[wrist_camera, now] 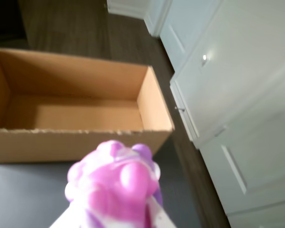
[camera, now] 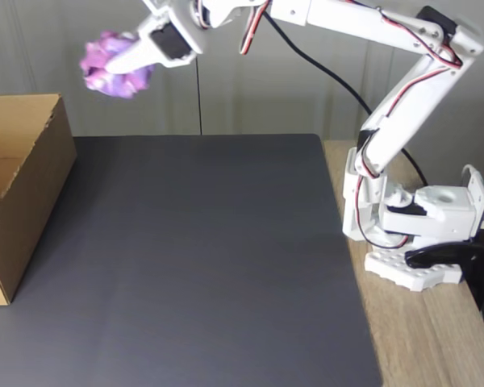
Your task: Grasp a ball and put it in the box.
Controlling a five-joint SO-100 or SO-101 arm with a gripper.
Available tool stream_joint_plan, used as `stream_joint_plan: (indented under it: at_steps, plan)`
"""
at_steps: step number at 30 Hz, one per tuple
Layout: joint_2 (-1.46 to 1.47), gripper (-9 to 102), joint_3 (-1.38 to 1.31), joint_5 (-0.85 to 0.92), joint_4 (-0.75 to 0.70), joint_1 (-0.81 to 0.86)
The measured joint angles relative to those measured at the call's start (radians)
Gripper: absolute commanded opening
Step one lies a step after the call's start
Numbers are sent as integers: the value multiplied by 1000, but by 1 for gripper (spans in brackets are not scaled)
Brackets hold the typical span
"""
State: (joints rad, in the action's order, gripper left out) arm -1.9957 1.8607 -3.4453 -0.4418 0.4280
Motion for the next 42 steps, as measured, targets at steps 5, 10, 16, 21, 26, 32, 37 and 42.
stream_joint_plan:
  at_steps: [5, 10, 16, 21, 26, 32, 37, 42]
  plan:
    - [120, 10, -146, 8, 52, -63]
    - [311, 10, -391, 8, 63, -98]
    - [546, 10, -703, -3, 63, -118]
    - [660, 10, -793, -3, 87, -121]
    - [742, 11, -802, -2, 166, -133]
    - [851, 11, -874, 6, 262, -138]
    - [988, 11, -1025, 6, 290, -141]
    - [1158, 14, -1241, 6, 265, -143]
